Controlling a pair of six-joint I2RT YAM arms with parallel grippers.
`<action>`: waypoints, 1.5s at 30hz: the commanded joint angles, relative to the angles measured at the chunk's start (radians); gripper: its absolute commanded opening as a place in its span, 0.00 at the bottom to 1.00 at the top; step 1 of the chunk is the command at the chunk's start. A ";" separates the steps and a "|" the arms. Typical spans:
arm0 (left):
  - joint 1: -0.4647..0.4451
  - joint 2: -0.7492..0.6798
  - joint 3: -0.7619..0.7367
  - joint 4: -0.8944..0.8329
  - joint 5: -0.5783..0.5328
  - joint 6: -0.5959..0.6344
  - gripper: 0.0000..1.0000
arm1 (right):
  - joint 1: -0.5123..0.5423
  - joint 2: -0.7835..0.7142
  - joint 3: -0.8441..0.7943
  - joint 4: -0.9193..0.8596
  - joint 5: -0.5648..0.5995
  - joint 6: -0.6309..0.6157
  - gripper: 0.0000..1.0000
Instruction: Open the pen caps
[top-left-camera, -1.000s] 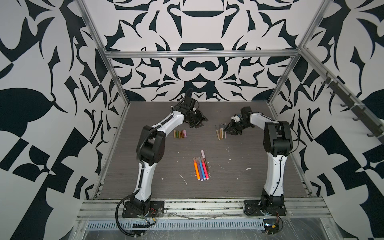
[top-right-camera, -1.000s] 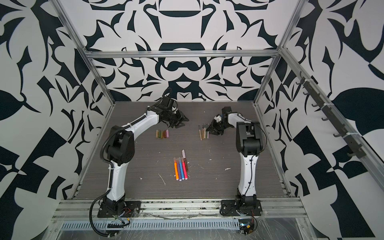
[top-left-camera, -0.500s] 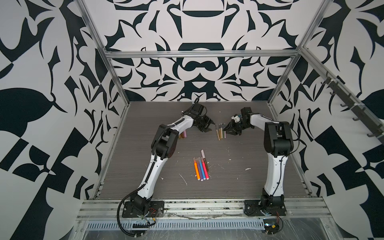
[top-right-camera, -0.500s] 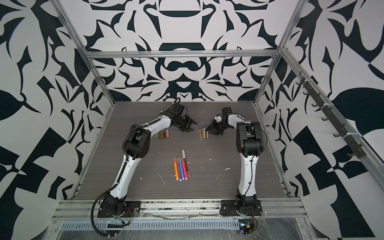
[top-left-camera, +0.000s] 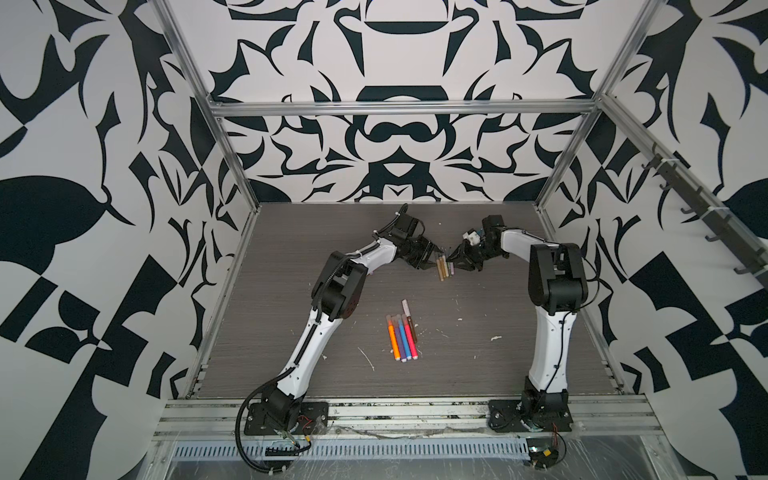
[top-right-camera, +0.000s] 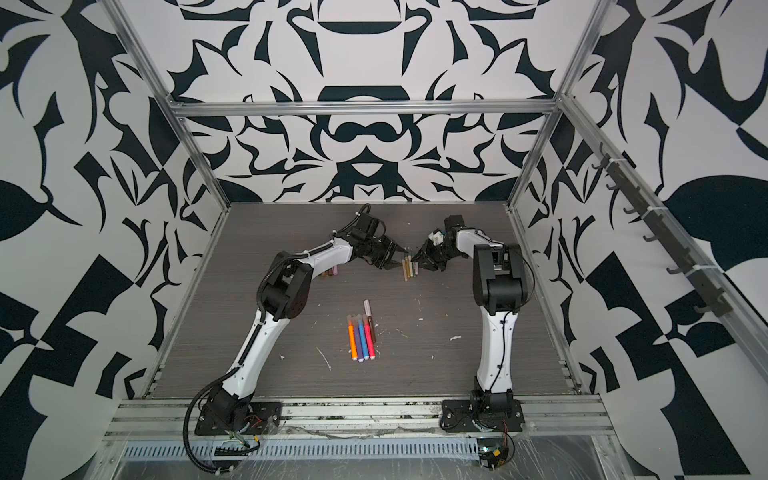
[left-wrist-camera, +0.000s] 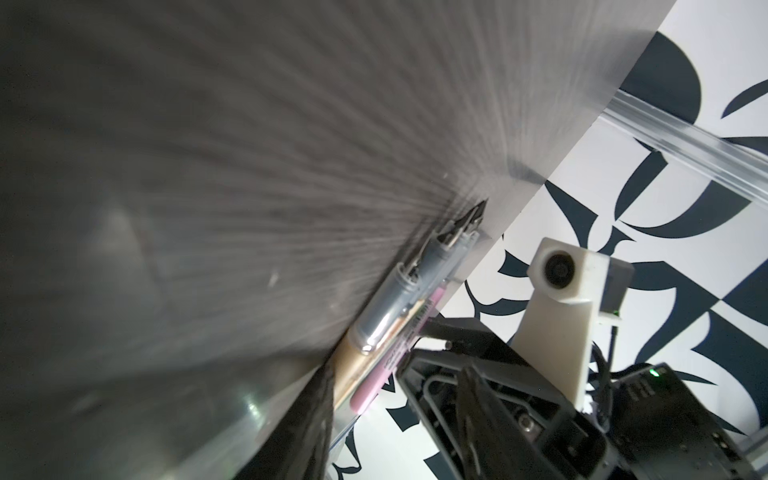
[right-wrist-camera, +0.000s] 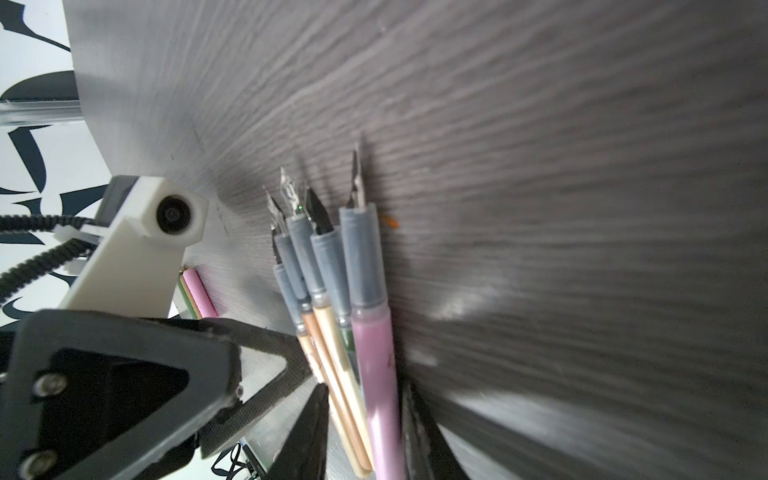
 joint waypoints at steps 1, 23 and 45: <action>0.000 0.031 0.035 0.021 0.014 -0.029 0.51 | -0.002 -0.012 -0.009 -0.025 0.024 -0.002 0.32; 0.007 0.004 -0.015 0.052 0.014 -0.033 0.51 | -0.035 -0.012 0.031 -0.127 0.089 -0.079 0.38; 0.015 -0.029 -0.063 0.071 0.022 -0.023 0.51 | -0.036 -0.035 0.010 -0.071 0.010 -0.058 0.37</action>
